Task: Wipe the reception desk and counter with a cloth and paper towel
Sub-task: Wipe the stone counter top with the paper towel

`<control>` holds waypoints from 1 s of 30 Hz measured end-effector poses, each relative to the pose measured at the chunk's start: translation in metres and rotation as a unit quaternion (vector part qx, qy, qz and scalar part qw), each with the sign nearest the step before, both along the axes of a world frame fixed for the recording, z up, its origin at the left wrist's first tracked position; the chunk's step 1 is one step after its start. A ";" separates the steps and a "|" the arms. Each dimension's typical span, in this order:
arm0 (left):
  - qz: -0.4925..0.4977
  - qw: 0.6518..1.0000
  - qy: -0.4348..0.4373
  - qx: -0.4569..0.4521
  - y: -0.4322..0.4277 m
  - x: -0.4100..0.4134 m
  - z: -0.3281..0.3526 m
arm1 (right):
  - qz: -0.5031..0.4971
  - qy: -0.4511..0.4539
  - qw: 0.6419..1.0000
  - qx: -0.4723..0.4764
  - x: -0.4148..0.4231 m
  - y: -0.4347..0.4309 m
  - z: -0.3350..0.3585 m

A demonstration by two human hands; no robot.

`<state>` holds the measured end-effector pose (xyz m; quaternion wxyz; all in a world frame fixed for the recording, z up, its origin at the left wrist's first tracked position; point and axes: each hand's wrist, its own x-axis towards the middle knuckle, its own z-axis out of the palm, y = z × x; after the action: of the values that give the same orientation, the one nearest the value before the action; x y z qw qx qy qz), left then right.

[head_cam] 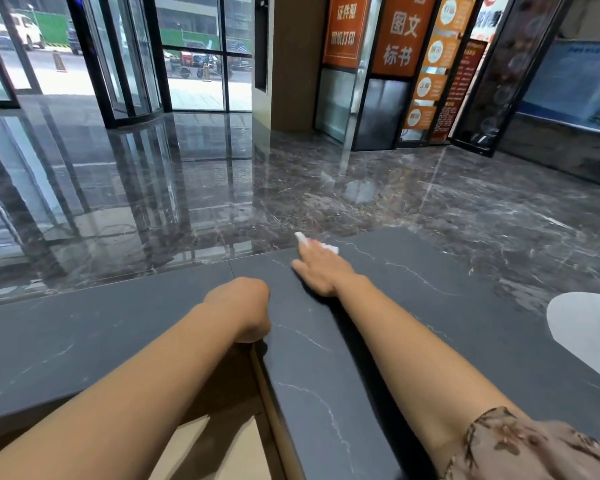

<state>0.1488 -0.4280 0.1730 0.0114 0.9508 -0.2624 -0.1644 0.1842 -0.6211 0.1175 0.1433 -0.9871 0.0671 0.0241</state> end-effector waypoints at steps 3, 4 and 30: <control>0.001 1.000 -0.001 0.012 -0.003 0.000 0.000 | -0.127 -0.009 0.992 -0.013 -0.010 -0.072 0.000; -0.001 1.000 -0.002 0.014 -0.003 0.000 0.000 | -0.169 -0.012 0.985 -0.018 -0.016 -0.096 0.000; -0.061 0.997 -0.050 -0.012 -0.058 0.001 -0.017 | -0.308 0.014 0.951 -0.019 -0.019 -0.159 0.002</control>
<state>0.1501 -0.4859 0.1557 -0.0001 0.9399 -0.3217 -0.1142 0.1653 -0.7804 0.1193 0.1242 -0.9204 0.3705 -0.0083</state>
